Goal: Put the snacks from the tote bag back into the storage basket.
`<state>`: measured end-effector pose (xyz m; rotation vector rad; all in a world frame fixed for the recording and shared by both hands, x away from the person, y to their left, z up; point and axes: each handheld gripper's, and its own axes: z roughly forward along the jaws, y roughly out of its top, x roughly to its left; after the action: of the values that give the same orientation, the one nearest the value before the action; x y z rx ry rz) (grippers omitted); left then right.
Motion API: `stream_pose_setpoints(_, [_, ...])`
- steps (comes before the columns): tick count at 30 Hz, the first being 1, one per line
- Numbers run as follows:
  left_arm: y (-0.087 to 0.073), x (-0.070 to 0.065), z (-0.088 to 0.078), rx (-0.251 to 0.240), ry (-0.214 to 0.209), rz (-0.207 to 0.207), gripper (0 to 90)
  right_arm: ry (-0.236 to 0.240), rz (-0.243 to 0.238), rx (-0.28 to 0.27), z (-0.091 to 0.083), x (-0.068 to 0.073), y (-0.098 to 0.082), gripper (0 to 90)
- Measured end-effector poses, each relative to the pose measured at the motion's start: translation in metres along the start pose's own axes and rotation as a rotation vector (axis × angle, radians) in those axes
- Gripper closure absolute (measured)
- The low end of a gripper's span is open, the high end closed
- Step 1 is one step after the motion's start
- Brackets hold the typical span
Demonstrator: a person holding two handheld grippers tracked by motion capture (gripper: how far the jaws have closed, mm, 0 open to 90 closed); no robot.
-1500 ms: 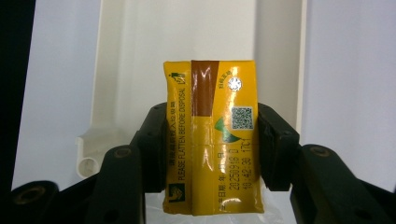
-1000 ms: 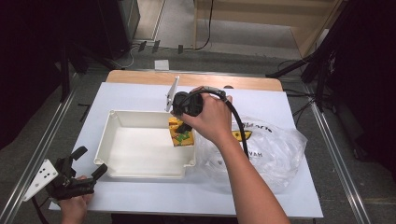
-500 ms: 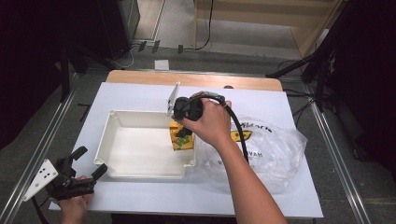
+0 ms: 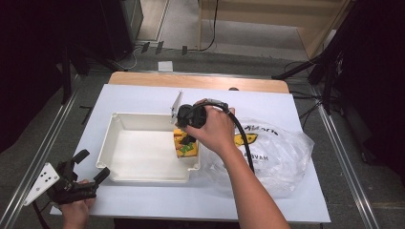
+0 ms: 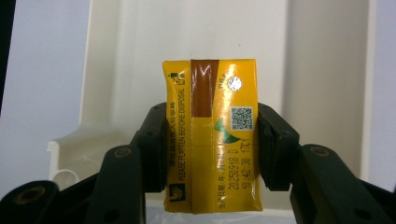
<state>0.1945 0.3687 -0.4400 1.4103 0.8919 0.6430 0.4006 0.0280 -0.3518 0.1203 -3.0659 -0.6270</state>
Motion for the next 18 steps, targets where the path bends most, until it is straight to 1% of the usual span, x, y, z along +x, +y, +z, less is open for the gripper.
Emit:
stream_pose_setpoints(1, [0.0000, -0.0001, 0.0000, 0.000, 0.000, -0.001, 0.0, 0.003, -0.008, -0.005, 0.0013, -0.0005, -0.0004, 54.2])
stream_pose_setpoints(2, [0.0000, -0.0001, 0.0001, 0.000, 0.000, -0.001, 0.0, 0.003, 0.001, 0.002, 0.0017, 0.0000, -0.0009, 54.2])
stream_pose_setpoints(4, [0.0000, -0.0001, 0.0000, 0.000, 0.000, 0.000, 0.0, 0.001, -0.003, 0.004, 0.0037, -0.0005, -0.0017, 54.2])
stream_pose_setpoints(5, [0.0000, -0.0002, 0.0002, -0.001, 0.000, 0.000, 0.0, 0.003, 0.004, 0.006, 0.0044, 0.0000, -0.0020, 54.1])
stream_pose_setpoints(6, [0.0000, -0.0002, 0.0003, -0.001, 0.000, -0.001, 0.0, 0.002, -0.004, 0.005, 0.0051, -0.0005, -0.0023, 54.1])
stream_pose_setpoints(8, [0.0000, -0.0002, 0.0003, -0.001, 0.000, 0.000, 0.0, 0.002, 0.001, 0.008, 0.0064, 0.0001, -0.0028, 54.1])
stream_pose_setpoints(9, [0.0000, -0.0002, 0.0003, -0.001, 0.000, 0.000, 0.0, 0.003, -0.008, 0.006, 0.0073, -0.0002, -0.0031, 54.1])
stream_pose_setpoints(12, [0.0000, -0.0003, 0.0002, -0.001, 0.001, -0.001, 0.0, 0.004, 0.004, 0.004, 0.0075, 0.0011, -0.0045, 54.0])
stream_pose_setpoints(14, [0.0000, -0.0005, 0.0003, 0.000, 0.001, -0.001, 0.0, -0.003, -0.014, 0.005, 0.0076, 0.0011, -0.0049, 53.9])
stream_pose_setpoints(18, [0.0001, -0.0007, 0.0005, 0.003, 0.001, 0.002, 0.0, -0.006, -0.019, 0.006, 0.0077, 0.0027, -0.0063, 53.5])
